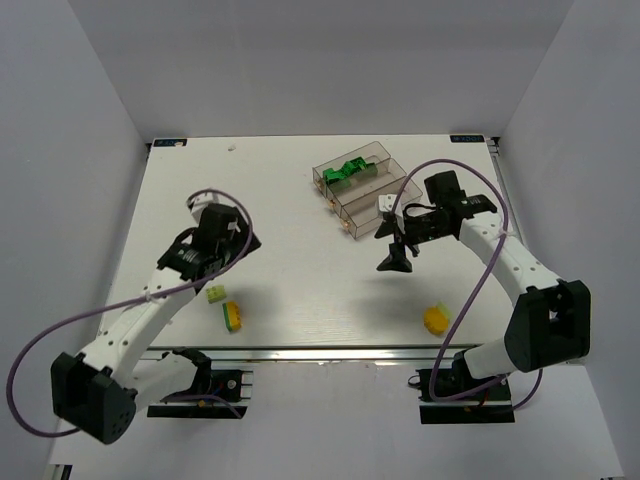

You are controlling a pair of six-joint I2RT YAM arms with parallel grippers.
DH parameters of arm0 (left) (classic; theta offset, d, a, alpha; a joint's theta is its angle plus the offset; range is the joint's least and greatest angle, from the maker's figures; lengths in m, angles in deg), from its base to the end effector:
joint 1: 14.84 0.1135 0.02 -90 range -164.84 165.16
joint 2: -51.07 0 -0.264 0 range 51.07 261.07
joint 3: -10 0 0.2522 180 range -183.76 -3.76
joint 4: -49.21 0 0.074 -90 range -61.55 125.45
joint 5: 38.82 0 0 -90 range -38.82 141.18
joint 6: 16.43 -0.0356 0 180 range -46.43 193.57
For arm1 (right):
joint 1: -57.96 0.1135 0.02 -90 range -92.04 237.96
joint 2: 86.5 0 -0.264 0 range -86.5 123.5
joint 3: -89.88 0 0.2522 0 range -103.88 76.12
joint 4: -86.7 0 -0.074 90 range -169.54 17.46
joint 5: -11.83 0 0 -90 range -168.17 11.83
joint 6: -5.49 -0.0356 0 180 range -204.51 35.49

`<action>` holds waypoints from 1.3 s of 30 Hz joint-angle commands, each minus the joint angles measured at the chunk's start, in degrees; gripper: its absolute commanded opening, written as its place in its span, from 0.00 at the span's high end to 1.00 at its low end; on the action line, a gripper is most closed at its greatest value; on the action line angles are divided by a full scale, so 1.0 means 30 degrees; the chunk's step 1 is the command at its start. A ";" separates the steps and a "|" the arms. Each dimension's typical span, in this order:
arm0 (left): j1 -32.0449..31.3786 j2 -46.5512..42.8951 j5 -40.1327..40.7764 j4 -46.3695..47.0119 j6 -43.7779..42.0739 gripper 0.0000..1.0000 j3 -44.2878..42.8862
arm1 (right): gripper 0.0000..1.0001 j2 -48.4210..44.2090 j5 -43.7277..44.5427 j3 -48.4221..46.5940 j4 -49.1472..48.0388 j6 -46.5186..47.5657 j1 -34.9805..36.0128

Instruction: Sort the legos into containers by color

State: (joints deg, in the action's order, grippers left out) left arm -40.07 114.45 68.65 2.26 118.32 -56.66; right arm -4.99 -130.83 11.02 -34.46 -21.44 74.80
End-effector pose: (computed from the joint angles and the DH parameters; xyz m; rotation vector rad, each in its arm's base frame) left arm 0.2140 -0.0890 0.2894 -0.5390 2.2414 -0.2749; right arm 0.2584 0.1078 0.2789 -1.6447 1.5272 0.7915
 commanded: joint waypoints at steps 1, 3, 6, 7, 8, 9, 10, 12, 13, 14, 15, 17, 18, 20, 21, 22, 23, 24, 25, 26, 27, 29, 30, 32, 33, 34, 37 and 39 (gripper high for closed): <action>-0.0026 -0.2512 0.1002 -0.4781 0.3154 0.24 0.1372 | 0.11 0.0132 0.0239 -0.0741 -0.0375 -0.1067 0.0509; -0.0026 -0.3309 0.0914 -0.5922 0.3889 0.23 0.2365 | 0.11 0.0307 0.0503 -0.0770 -0.0408 -0.1334 0.0830; -0.0026 -0.3694 0.0446 -0.7037 0.3892 0.23 0.3130 | 0.11 0.0629 0.0533 -0.0916 -0.0203 -0.1627 0.1094; -0.0026 -0.3345 0.0300 -0.7216 0.3659 0.23 0.3249 | 0.11 0.0689 0.0504 -0.0946 -0.0289 -0.1860 0.1153; -0.0026 -0.3110 0.0153 -0.7392 0.3599 0.23 0.3337 | 0.11 0.0719 0.0533 -0.0975 -0.0377 -0.2008 0.1183; -0.0026 -0.2875 -0.0138 -0.7597 0.3482 0.23 0.3483 | 0.11 0.0719 0.0533 -0.1033 -0.0494 -0.2154 0.1241; -0.0026 -0.2641 -0.0257 -0.7599 0.3365 0.23 0.3746 | 0.11 0.0719 0.0562 -0.1063 -0.0611 -0.2330 0.1271; -0.0055 -0.2113 -0.0375 -0.7512 0.3218 0.23 0.4069 | 0.11 0.0719 0.0592 -0.1180 -0.0846 -0.2623 0.1300; -0.0056 -0.1937 -0.0434 -0.7453 0.3101 0.24 0.4041 | 0.11 0.0690 0.0621 -0.1239 -0.0847 -0.2682 0.1300; -0.0056 -0.1761 -0.0376 -0.7365 0.3013 0.24 0.4070 | 0.11 0.0661 0.0679 -0.1268 -0.0876 -0.2741 0.1329; -0.0056 -0.1353 -0.0260 -0.7306 0.3012 0.24 0.4186 | 0.11 0.0631 0.0709 -0.1239 -0.0905 -0.2828 0.1330; -0.0056 -0.0825 -0.0317 -0.6927 0.2808 0.24 0.4275 | 0.11 0.0485 0.0767 -0.1181 -0.0906 -0.2859 0.1330; -0.0056 -0.0155 -0.0317 -0.6780 0.2720 0.24 0.4305 | 0.11 0.0426 0.0768 -0.1123 -0.0906 -0.2888 0.1330; -0.0056 0.0551 -0.0463 -0.6487 0.2544 0.24 0.4451 | 0.11 0.0222 0.0855 -0.0917 -0.0906 -0.2888 0.1330; -0.0056 0.1164 -0.0493 -0.6370 0.2457 0.24 0.4451 | 0.11 0.0163 0.0856 -0.0888 -0.0935 -0.2917 0.1301; -0.0056 0.1344 -0.0696 -0.6223 0.2340 0.24 0.4509 | 0.11 0.0104 0.0885 -0.0772 -0.0935 -0.2917 0.1329; -0.0056 0.1462 -0.0814 -0.5990 0.2281 0.24 0.4800 | 0.11 -0.0012 0.0914 -0.0712 -0.0964 -0.2917 0.1330; -0.0056 0.1521 -0.0902 -0.5640 0.2222 0.24 0.4977 | 0.11 -0.0072 0.0914 -0.0654 -0.1022 -0.2917 0.1330; -0.0056 0.1667 -0.0961 -0.5549 0.2192 0.25 0.5095 | 0.11 -0.0130 0.0943 -0.0624 -0.1052 -0.2975 0.1330; -0.0056 0.1726 -0.1078 -0.5287 0.2105 0.25 0.5270 | 0.11 -0.0218 0.0972 -0.0566 -0.1081 -0.3005 0.1330; -0.0056 0.1814 -0.1108 -0.5226 0.2075 0.26 0.5272 | 0.11 -0.0248 0.0973 -0.0507 -0.1081 -0.3063 0.1330; -0.0056 0.2164 -0.0962 -0.5080 0.1959 0.27 0.5301 | 0.11 -0.0336 0.0943 -0.0507 -0.1140 -0.3122 0.1330; -0.0056 0.2253 -0.0875 -0.4876 0.1958 0.29 0.5330 | 0.11 -0.0336 0.0914 -0.0536 -0.1198 -0.3180 0.1330; -0.0056 0.2458 -0.0873 -0.4467 0.1899 0.36 0.5447 | 0.11 -0.0452 0.0943 -0.0507 -0.1228 -0.3269 0.1301; -0.0056 0.2488 -0.0874 -0.4377 0.1899 0.38 0.5563 | 0.11 -0.0453 0.0972 -0.0507 -0.1228 -0.3298 0.1329; -0.0056 0.2518 -0.0845 -0.4289 0.1928 0.41 0.5623 | 0.11 -0.0511 0.0973 -0.0536 -0.1199 -0.3269 0.1330; -0.0056 0.2255 -0.0786 -0.4054 0.2074 0.54 0.5828 | 0.11 -0.0658 0.0973 -0.0536 -0.1169 -0.3298 0.1330; -0.0056 0.1729 -0.0699 -0.3966 0.2191 0.60 0.5916 | 0.10 -0.0716 0.0973 -0.0507 -0.1198 -0.3502 0.1301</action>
State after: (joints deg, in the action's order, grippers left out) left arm -40.09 121.53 65.94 -11.42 124.48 -39.68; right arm -4.97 -127.56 9.80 -37.41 -30.80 78.40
